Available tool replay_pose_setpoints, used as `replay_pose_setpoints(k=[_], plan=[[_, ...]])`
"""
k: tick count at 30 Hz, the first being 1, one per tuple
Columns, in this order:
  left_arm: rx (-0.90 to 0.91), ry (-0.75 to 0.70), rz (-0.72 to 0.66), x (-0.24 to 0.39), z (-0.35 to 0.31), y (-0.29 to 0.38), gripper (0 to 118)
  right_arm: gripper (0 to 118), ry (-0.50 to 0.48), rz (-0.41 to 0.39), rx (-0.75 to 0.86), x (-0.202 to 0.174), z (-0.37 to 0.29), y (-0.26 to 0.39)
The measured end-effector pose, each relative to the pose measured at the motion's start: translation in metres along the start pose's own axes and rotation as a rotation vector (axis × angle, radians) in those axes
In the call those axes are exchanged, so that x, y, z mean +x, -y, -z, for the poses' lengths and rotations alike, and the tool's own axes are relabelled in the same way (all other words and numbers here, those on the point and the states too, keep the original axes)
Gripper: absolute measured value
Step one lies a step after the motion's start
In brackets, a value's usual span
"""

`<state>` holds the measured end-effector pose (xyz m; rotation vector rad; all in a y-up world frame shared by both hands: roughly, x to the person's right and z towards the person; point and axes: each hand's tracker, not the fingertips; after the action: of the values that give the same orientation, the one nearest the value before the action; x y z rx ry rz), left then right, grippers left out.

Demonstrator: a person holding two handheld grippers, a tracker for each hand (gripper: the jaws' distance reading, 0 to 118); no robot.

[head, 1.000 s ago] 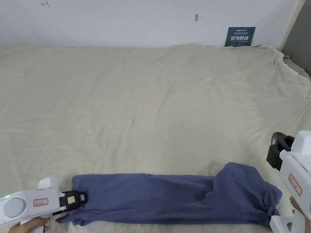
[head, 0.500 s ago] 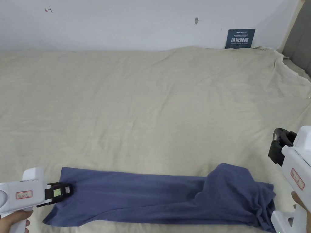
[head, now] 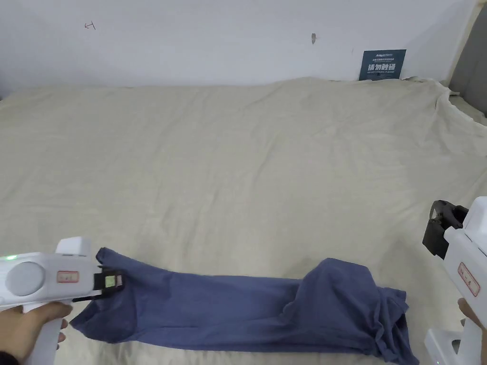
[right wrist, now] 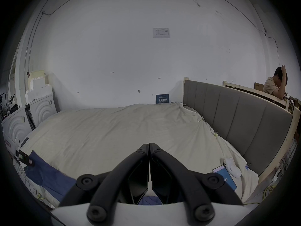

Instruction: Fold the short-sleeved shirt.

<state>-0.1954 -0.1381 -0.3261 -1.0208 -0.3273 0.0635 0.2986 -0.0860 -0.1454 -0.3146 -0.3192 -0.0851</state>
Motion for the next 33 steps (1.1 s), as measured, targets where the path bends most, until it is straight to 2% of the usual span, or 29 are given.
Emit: replay_pose_setpoints(k=[8,12,19,24,26,27,28,30,31,33], plan=[[-0.091,0.121,0.141,0.098,0.05,-0.002,4,0,0.003,0.012,0.005,0.011,-0.011,0.0],[-0.157,0.184,0.134,0.138,0.087,0.005,4,0,0.011,0.016,0.004,0.019,-0.014,0.0],[-0.242,0.146,0.099,0.178,0.154,0.026,4,0,0.029,0.017,-0.009,0.036,-0.012,0.008],[-0.242,0.112,0.096,0.185,0.167,0.038,7,0,0.038,0.015,-0.02,0.038,-0.014,0.009],[-0.224,0.134,0.077,0.182,0.163,0.036,26,0,0.038,0.015,-0.021,0.041,-0.013,0.011],[-0.218,0.159,0.063,0.181,0.161,0.035,42,0,0.039,0.016,-0.021,0.042,-0.012,0.011],[-0.217,0.172,0.059,0.184,0.153,0.034,69,0,0.04,0.017,-0.021,0.042,-0.012,0.011],[-0.19,0.185,0.059,0.186,0.14,0.03,97,0,0.037,0.02,-0.02,0.043,-0.011,0.011],[-0.153,0.191,0.073,0.186,0.13,0.027,102,0,0.035,0.021,-0.019,0.042,-0.01,0.01],[-0.082,0.205,0.092,0.184,0.109,0.018,102,0,0.031,0.019,-0.015,0.041,-0.01,0.008]])
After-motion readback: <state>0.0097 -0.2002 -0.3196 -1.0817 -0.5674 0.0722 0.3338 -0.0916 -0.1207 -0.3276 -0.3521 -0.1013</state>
